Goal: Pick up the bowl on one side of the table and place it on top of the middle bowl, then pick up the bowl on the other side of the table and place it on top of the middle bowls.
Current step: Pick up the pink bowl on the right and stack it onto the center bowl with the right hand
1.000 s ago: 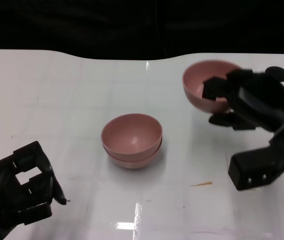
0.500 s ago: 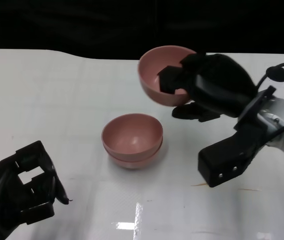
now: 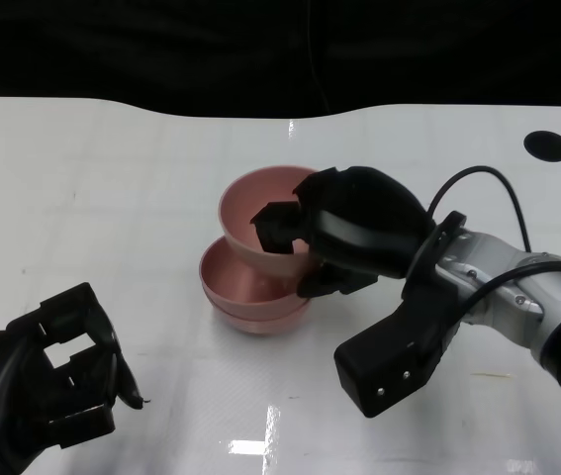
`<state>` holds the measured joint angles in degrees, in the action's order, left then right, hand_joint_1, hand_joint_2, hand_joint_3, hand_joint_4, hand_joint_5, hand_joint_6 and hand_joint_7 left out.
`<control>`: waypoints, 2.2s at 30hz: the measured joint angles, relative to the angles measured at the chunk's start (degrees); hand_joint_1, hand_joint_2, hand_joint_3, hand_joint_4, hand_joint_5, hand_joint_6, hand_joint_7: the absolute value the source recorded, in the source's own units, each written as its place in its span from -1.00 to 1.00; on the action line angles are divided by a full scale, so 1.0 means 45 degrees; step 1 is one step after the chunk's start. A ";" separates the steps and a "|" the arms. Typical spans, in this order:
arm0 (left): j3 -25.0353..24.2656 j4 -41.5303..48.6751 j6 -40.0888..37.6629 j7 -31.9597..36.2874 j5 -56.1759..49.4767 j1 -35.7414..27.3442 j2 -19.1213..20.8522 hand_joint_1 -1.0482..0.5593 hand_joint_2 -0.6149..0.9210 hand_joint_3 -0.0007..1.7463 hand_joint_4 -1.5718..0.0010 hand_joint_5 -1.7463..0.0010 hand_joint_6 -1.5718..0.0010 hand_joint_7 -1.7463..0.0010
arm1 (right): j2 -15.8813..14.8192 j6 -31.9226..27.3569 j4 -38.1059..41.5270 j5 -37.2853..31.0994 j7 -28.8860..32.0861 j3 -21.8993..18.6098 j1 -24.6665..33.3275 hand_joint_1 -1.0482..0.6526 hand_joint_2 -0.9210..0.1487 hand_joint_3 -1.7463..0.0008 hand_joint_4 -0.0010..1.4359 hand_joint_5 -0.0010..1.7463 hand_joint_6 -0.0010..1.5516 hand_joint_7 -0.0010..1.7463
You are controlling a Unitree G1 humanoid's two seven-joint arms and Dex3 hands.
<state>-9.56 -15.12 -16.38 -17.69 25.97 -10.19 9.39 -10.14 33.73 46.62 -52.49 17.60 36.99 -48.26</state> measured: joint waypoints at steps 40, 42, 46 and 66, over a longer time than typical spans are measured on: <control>0.0032 0.0088 0.0256 -0.0075 -0.0211 -0.0030 -0.0058 0.68 0.86 0.58 -0.16 -1.00 0.08 -1.00 | 0.1559 -0.0205 0.3045 -0.0438 0.1348 0.1326 -0.1022 -0.10 -1.00 0.83 0.23 1.00 -0.09 0.59; 0.0032 0.0089 0.0256 -0.0075 -0.0211 -0.0030 -0.0060 0.68 0.86 0.58 -0.16 -1.00 0.08 -1.00 | 0.1563 -0.0191 0.3103 -0.0436 0.1423 0.1336 -0.1025 -0.10 -1.00 0.83 0.23 1.00 -0.09 0.60; 0.0037 0.0087 0.0256 -0.0074 -0.0215 -0.0029 -0.0063 0.69 0.86 0.59 -0.16 -1.00 0.08 -1.00 | 0.1566 -0.0190 0.3159 -0.0438 0.1453 0.1362 -0.1042 -0.08 -1.00 0.88 0.23 1.00 -0.05 0.44; 0.0079 0.0086 0.0279 -0.0075 -0.0255 -0.0029 -0.0063 0.70 0.87 0.57 -0.14 -1.00 0.10 -1.00 | 0.1538 -0.0674 0.3055 -0.0142 -0.0388 0.1440 -0.1102 -0.90 -1.00 0.29 -0.87 -0.74 -0.89 -0.85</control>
<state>-9.20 -14.74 -15.12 -18.03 24.82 -10.32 9.11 -3.22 30.70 60.37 -53.13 15.86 43.47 -53.22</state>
